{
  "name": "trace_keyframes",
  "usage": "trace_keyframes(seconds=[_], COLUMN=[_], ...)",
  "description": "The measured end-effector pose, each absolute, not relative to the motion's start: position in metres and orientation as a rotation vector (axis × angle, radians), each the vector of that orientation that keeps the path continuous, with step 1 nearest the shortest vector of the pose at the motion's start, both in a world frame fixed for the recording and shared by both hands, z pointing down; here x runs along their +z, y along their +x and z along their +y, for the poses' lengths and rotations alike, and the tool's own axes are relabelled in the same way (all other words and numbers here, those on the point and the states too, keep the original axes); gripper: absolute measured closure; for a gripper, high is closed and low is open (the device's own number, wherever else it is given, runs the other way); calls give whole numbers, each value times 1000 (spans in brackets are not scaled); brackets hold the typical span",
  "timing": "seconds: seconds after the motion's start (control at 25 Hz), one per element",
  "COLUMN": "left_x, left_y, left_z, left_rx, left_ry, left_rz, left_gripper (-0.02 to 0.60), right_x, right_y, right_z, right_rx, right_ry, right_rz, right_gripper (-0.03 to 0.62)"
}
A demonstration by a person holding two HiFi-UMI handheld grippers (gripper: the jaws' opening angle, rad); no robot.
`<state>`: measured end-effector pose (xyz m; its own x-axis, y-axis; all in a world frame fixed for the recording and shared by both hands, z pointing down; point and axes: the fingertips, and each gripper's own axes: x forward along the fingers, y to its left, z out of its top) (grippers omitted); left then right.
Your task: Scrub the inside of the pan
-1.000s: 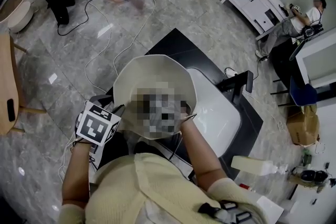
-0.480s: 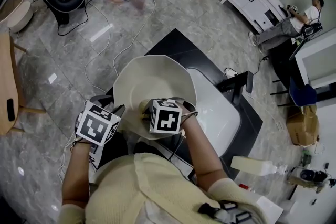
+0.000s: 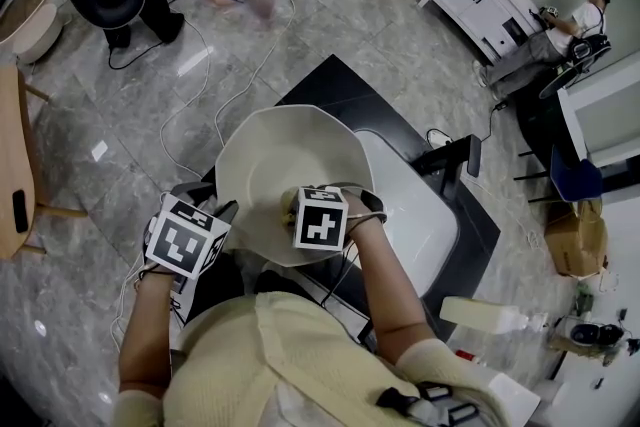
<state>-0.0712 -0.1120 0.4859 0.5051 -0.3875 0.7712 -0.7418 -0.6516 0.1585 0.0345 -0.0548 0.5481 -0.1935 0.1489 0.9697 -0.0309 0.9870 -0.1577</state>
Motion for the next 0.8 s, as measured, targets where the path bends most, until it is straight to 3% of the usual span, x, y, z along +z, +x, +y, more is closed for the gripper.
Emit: trace_keyframes(seconds=[0.8], left_x=[487], left_y=[-73], left_z=[-111], left_rx=[1000], left_ry=[2269], left_rz=[-948], left_gripper=[399], right_x=[546], right_y=[40], right_z=[-123], right_rx=[-75], right_ry=[343], right_rz=[-1785], right_gripper=[537])
